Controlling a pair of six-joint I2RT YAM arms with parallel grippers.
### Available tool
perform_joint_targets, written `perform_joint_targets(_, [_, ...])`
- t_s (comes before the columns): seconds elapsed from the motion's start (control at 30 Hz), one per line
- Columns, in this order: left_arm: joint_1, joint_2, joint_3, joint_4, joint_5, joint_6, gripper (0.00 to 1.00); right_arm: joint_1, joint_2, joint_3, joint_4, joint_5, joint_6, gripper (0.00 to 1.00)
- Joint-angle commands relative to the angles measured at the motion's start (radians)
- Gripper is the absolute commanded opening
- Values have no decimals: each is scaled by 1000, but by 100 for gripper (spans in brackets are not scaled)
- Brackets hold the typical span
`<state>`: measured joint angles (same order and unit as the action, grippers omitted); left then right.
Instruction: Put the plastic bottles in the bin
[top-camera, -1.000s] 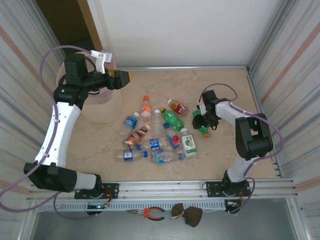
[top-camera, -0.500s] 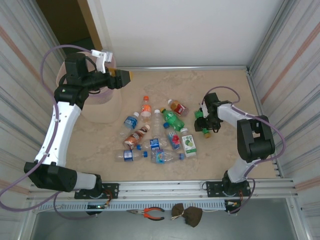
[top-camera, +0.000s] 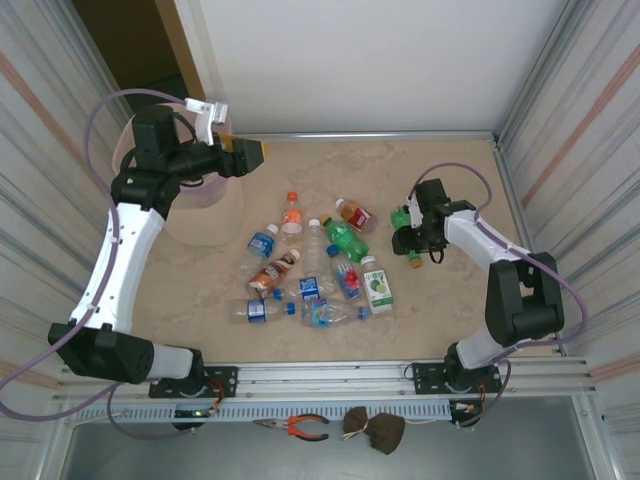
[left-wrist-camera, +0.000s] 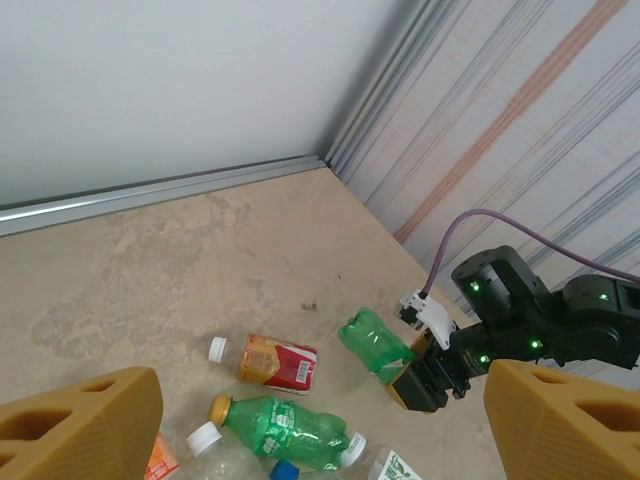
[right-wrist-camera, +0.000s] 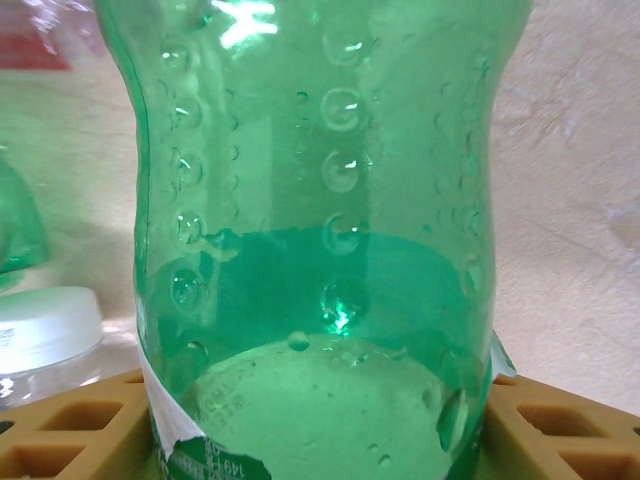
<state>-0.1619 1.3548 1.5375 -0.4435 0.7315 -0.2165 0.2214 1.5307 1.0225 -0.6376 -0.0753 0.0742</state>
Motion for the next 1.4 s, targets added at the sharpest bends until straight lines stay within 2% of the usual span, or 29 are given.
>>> perform_joint_targets(0.0, [-9, -10, -15, 71, 44, -28, 83, 12, -102, 23, -26, -30, -2, 62])
perform_joint_targets(0.37, [-74, -54, -93, 343, 106, -104, 84, 68, -429, 65, 116, -292, -11, 61])
perform_joint_targets(0.63, [-227, -22, -63, 446, 121, -85, 86, 114, -587, 93, 310, -421, 40, 58])
perform_joint_targets(1.03, [-450, 121, 58, 557, 132, -127, 88, 157, -652, 111, 512, -493, 63, 57])
perform_joint_targets(1.37, [-558, 222, 149, 570, 137, -132, 89, 170, -635, 133, 534, -493, 66, 57])
